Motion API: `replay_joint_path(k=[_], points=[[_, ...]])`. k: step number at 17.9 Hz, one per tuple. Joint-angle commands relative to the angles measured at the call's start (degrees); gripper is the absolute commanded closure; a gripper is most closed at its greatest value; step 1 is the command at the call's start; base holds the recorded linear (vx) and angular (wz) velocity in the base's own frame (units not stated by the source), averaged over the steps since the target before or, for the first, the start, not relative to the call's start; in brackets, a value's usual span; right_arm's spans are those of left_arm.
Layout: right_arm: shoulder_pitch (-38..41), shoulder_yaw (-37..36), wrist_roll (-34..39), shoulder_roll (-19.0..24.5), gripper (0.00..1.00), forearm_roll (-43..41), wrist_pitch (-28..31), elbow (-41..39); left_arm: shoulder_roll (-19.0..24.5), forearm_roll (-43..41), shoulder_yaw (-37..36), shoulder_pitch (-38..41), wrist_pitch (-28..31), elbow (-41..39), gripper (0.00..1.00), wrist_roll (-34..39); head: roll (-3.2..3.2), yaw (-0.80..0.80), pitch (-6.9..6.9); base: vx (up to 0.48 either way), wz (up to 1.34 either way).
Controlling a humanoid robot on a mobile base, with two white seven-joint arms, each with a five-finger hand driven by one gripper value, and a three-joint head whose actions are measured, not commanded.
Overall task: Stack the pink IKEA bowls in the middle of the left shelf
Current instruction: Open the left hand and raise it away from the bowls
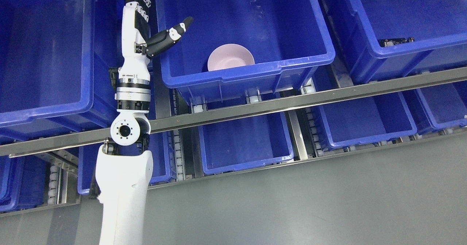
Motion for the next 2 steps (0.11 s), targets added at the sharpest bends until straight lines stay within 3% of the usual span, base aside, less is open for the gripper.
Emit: replay_joint_path(k=[1, 2], points=[[0.0, 0.0, 0.0, -1.0, 0.00, 0.0, 0.0, 0.0, 0.8, 2.5, -1.4, 2.0, 0.4, -3.6, 0.00, 0.0, 0.00, 0.00, 0.00, 0.000, 0.00], [0.0, 0.0, 0.1, -1.0, 0.00, 0.0, 0.0, 0.0, 0.8, 2.5, -1.0, 2.0, 0.5, -3.6, 0.00, 0.0, 0.00, 0.00, 0.00, 0.000, 0.00]])
